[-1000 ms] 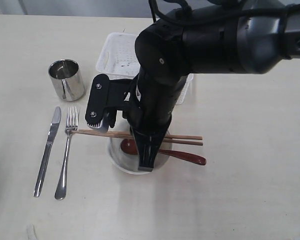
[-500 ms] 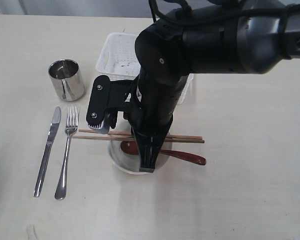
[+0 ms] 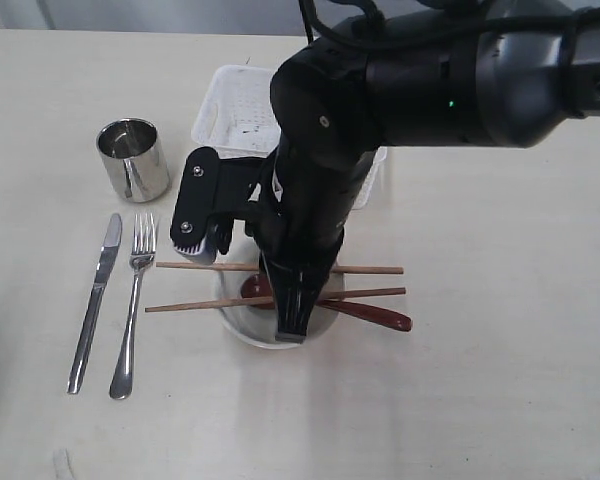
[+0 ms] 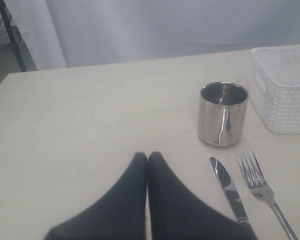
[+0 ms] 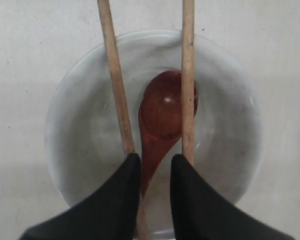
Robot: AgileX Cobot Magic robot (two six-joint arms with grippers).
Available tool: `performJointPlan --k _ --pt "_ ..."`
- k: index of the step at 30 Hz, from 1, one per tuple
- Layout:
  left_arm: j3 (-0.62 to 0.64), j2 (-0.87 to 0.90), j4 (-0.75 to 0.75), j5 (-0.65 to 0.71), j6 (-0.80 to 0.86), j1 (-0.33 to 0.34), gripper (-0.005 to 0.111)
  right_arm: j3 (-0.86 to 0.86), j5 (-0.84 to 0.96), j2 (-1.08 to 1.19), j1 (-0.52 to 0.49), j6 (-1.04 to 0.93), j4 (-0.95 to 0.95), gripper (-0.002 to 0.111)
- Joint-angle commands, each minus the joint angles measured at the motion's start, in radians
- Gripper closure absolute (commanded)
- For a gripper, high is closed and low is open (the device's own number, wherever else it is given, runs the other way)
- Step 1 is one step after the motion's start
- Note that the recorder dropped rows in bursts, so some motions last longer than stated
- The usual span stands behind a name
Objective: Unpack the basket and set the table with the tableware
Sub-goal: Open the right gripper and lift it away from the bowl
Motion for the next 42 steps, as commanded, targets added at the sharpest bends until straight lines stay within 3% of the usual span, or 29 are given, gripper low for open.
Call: performJointPlan --k 1,8,12,42 --pt "0.002 -0.002 -0.002 -0.001 -0.002 -0.005 0.107 -0.008 -0.019 -0.049 0.000 0.004 -0.007 0.086" --pt "0.002 -0.002 -0.002 -0.001 -0.002 -0.005 0.107 -0.010 -0.143 -0.029 -0.055 0.022 -0.035 0.087" --pt "0.002 -0.002 -0.002 -0.001 -0.002 -0.005 0.107 -0.010 -0.151 0.012 -0.061 0.029 -0.081 0.109" --pt "0.002 -0.002 -0.002 -0.001 -0.002 -0.005 0.107 -0.008 -0.205 0.085 -0.061 0.022 -0.031 0.109"
